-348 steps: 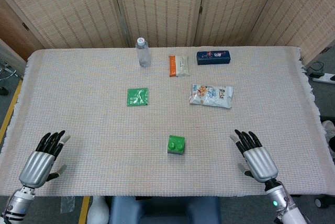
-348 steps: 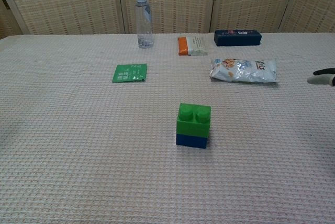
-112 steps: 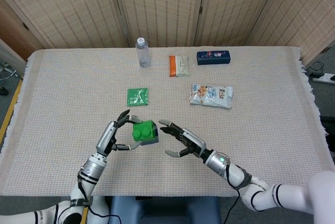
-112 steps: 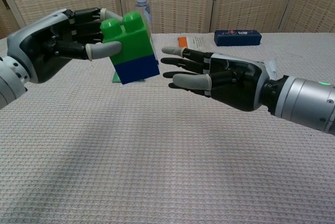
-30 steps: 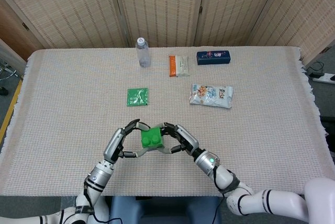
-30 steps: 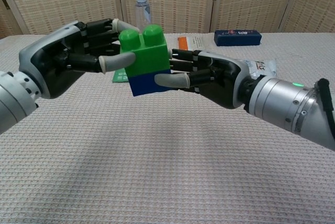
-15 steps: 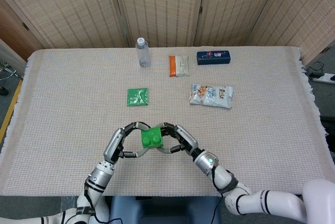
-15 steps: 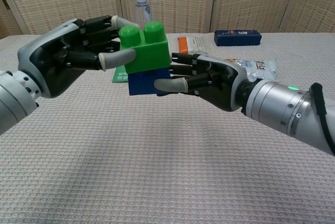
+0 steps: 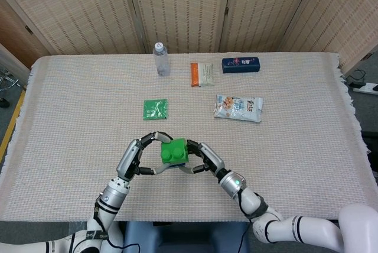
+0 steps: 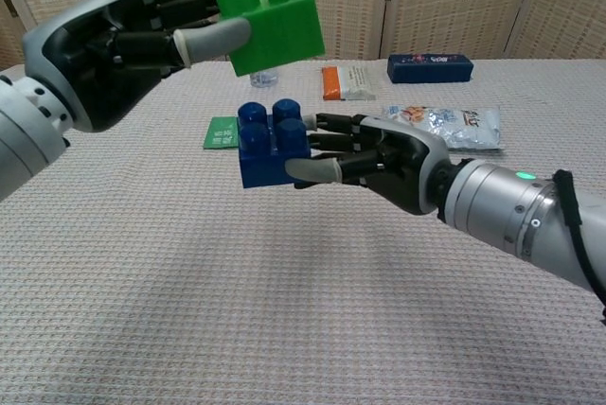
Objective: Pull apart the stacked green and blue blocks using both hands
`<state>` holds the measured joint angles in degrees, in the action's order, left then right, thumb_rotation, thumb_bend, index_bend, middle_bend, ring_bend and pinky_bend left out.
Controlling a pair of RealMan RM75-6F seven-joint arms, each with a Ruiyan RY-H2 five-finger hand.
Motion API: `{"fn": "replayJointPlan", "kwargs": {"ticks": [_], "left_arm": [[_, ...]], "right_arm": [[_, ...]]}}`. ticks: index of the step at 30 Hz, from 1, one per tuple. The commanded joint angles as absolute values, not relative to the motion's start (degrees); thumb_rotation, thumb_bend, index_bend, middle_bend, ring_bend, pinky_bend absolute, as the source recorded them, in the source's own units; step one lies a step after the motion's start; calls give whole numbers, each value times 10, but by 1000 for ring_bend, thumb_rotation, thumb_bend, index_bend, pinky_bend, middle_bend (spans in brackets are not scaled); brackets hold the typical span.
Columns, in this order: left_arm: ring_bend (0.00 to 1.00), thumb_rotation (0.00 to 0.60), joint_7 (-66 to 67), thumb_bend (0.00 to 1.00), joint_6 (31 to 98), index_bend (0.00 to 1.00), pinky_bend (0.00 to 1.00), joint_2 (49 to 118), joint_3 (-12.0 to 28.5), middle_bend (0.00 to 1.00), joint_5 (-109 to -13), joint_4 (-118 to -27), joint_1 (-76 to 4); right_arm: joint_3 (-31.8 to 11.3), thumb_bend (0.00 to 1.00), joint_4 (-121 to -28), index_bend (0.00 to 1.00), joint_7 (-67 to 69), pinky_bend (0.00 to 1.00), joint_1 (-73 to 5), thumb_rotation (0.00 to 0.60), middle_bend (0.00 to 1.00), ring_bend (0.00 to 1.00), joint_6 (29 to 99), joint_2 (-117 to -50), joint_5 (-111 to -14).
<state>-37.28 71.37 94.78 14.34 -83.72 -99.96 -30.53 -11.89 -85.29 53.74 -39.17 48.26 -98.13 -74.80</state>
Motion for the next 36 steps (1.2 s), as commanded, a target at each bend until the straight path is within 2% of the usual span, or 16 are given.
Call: {"fn": "replayJointPlan", "kwargs": {"ticks": [1, 6, 10, 19, 24, 36], "left_arm": [[571, 600, -375, 414, 718, 841, 204, 948, 150, 928, -835, -992, -308], [565, 600, -375, 414, 732, 840, 189, 949, 159, 929, -835, -972, -308], [552, 600, -381, 414, 735, 837, 178, 946, 150, 928, -839, -938, -305], [474, 600, -372, 418, 700, 827, 119, 948, 104, 929, -827, -835, -298], [458, 600, -309, 418, 715, 826, 87, 976, 89, 929, -841, -749, -297], [455, 600, -330, 418, 725, 824, 74, 1000, 84, 928, -834, -599, -286]], "right_arm": [[-116, 360, -850, 841, 527, 271, -387, 600, 374, 378, 485, -980, -749], [-111, 360, -848, 841, 493, 271, -378, 600, 374, 378, 494, -965, -752], [-110, 360, -850, 841, 439, 271, -367, 600, 374, 378, 517, -944, -753], [-103, 361, -877, 841, 274, 271, -350, 600, 369, 377, 542, -884, -723], [-106, 360, -899, 840, 224, 271, -343, 600, 369, 377, 541, -856, -690], [-86, 361, -888, 841, 133, 271, -327, 600, 368, 368, 547, -818, -684]]}}
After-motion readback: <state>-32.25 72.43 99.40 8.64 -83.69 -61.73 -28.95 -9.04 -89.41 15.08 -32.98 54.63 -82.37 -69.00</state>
